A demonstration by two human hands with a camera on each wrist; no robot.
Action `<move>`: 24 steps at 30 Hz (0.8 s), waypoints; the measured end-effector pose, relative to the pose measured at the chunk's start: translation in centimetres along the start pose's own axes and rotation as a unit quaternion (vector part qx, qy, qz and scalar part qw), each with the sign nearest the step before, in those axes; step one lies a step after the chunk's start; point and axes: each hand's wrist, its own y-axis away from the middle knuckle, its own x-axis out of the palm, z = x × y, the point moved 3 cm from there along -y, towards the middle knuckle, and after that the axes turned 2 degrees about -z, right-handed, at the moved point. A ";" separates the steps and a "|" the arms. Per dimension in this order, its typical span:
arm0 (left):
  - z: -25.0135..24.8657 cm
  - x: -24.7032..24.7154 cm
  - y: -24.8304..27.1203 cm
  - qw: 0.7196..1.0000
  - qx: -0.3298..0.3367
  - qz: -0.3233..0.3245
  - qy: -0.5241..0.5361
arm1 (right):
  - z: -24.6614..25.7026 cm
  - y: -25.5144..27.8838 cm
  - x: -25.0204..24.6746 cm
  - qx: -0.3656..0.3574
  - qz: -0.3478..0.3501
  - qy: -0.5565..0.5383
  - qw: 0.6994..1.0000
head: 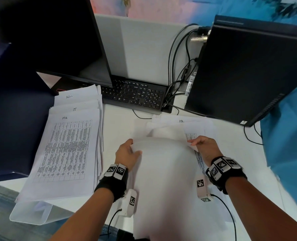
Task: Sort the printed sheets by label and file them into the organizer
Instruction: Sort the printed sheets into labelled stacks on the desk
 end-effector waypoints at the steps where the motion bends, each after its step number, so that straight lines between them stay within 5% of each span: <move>1: -0.1 0.0 0.1 1.000 0.008 0.011 0.015 | 0.0 0.1 0.0 0.009 0.002 -0.010 1.000; 7: -0.5 -0.2 0.7 0.987 0.024 0.028 0.158 | 0.2 0.8 0.1 0.042 0.004 -0.058 0.997; 14: -1.0 -1.2 0.7 0.938 -0.019 -0.056 0.340 | 0.9 0.8 1.4 0.084 0.060 -0.020 0.994; 17: -2.0 -2.0 0.8 0.948 -0.030 -0.053 0.313 | 2.8 1.2 2.3 0.047 0.040 -0.093 0.994; 20: -3.5 -2.7 1.2 0.990 0.010 -0.015 0.143 | 6.2 2.0 3.2 -0.002 0.039 -0.133 0.990; 24: -6.0 -4.7 1.1 0.964 0.083 -0.065 0.246 | 9.4 3.1 4.0 -0.025 0.096 -0.077 0.992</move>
